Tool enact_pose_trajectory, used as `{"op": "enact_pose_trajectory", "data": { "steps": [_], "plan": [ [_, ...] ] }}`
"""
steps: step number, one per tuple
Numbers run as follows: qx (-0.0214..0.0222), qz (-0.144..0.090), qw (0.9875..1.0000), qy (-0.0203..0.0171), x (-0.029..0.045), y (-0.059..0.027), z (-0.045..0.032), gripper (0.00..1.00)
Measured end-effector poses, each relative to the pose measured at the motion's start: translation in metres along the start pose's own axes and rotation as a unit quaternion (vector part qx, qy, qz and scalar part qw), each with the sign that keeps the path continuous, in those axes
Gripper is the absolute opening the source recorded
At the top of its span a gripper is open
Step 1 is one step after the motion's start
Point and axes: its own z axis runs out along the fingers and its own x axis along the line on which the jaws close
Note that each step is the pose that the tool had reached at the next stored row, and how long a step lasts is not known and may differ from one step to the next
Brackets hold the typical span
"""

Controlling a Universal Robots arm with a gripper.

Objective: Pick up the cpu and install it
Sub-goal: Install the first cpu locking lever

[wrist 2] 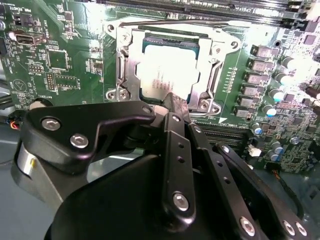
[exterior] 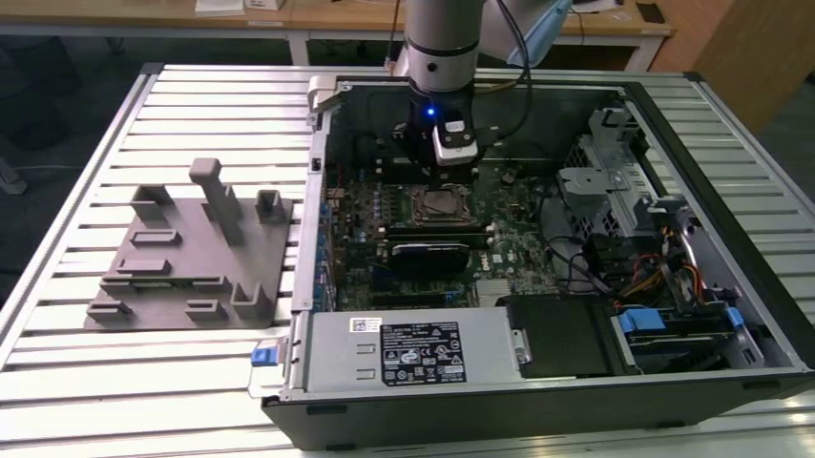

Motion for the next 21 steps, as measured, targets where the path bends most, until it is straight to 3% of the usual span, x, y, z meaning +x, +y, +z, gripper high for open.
{"op": "enact_pose_trajectory", "data": {
  "steps": [5, 12, 21],
  "plan": [
    [-0.0003, -0.005, 1.0, 0.0001, -0.0048, 0.0022, 0.0007, 0.11],
    [-0.0018, -0.036, 0.9994, 0.0007, -0.0075, 0.0035, 0.0016, 0.11],
    [0.0026, -0.053, 0.9986, -0.001, -0.0103, -0.0027, 0.0028, 0.11]
  ]
}}
